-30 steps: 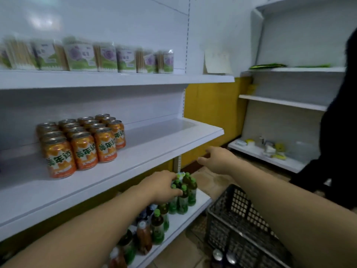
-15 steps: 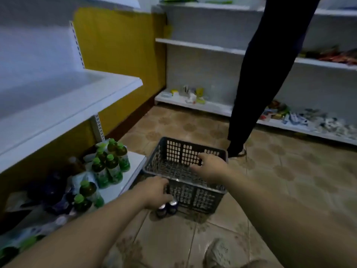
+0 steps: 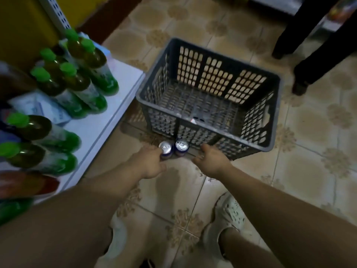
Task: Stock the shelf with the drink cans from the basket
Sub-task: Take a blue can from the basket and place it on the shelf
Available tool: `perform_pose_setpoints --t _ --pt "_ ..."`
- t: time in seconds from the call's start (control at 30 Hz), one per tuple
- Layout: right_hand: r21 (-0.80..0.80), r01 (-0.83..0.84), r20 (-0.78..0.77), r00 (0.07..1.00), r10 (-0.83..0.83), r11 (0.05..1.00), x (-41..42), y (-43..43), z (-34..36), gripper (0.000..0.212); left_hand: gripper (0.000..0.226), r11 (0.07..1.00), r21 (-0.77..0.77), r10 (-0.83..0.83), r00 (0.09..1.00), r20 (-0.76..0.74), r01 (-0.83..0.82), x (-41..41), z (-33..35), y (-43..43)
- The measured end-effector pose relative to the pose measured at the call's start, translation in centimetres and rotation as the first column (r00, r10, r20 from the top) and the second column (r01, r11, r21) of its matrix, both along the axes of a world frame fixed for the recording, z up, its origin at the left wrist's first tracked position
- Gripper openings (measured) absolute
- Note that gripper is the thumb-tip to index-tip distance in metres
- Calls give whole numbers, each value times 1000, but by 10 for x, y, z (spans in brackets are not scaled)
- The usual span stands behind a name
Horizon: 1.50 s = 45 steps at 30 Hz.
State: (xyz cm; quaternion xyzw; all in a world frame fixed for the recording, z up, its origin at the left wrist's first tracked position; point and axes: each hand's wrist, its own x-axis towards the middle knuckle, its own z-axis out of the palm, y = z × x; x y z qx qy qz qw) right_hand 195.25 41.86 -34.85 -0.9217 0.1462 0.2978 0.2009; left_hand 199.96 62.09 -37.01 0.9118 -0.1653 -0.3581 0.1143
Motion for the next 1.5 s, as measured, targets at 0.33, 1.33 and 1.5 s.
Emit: perform_pose_setpoints --t 0.33,1.33,1.5 --pt "176 251 -66 968 -243 952 53 27 -166 86 80 993 -72 94 996 -10 -94 35 -143 -14" --pt "713 -121 521 751 -406 691 -16 143 320 36 55 525 -771 512 857 -52 -361 -74 319 95" --pt "739 -337 589 744 -316 583 -51 213 402 32 60 481 -817 694 707 133 -318 -135 391 162"
